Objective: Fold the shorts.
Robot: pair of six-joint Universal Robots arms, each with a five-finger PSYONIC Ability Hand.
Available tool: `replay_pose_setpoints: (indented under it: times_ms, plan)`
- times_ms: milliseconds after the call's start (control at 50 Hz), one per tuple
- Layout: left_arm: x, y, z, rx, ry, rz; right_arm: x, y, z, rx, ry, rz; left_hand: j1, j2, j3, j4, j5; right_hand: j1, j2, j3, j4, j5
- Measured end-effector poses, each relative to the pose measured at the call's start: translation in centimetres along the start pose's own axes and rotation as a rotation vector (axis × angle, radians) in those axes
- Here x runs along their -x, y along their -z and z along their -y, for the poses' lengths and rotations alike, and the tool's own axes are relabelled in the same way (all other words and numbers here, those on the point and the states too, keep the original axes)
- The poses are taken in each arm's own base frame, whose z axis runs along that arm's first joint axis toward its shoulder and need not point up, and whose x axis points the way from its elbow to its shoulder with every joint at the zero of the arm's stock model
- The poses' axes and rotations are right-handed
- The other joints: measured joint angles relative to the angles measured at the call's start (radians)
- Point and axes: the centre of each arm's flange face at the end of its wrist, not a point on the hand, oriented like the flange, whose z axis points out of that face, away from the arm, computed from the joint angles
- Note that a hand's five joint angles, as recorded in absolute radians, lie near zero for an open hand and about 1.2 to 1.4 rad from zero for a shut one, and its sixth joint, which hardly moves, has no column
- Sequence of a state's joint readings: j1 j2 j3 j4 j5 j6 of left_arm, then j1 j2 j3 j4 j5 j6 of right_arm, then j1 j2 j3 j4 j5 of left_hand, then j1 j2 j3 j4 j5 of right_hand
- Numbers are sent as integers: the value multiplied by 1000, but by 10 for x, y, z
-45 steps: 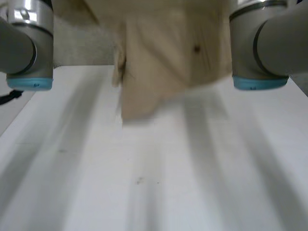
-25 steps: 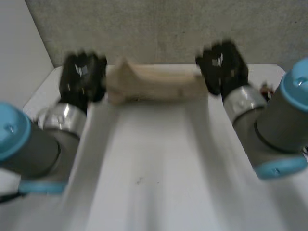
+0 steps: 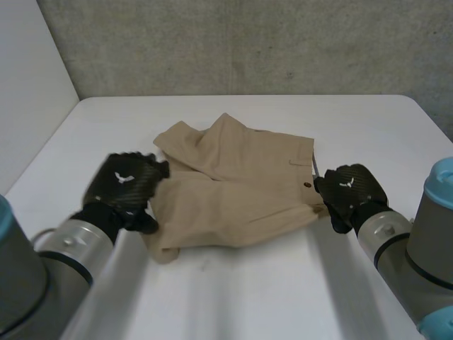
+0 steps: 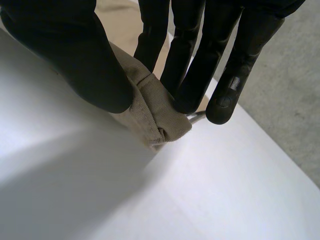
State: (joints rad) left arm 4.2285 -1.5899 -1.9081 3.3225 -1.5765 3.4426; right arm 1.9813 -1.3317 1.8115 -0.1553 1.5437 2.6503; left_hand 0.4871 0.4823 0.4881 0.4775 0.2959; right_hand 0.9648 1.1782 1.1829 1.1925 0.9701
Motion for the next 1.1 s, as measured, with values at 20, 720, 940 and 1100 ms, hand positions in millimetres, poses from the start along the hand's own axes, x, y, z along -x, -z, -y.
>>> replay_pose_setpoints:
  times_ms: [20,720,940,1100]
  plan:
    - [4,-1,0,2,3,8,0,1,-2,5,-3,1,0,0,0,0,0,0,0,0,0,0]
    - [16,-37,-72,214,213,-82,-1,0,-28,24,-100,7,208,208,199,213,213,0,0,5,0,0]
    - [19,-46,-64,182,198,-67,-6,-1,-19,-6,-90,-10,656,707,695,711,667,0,0,5,0,0]
    - [51,-20,32,-143,139,51,-30,10,25,-129,-46,-78,656,713,700,713,667,0,0,5,0,0]
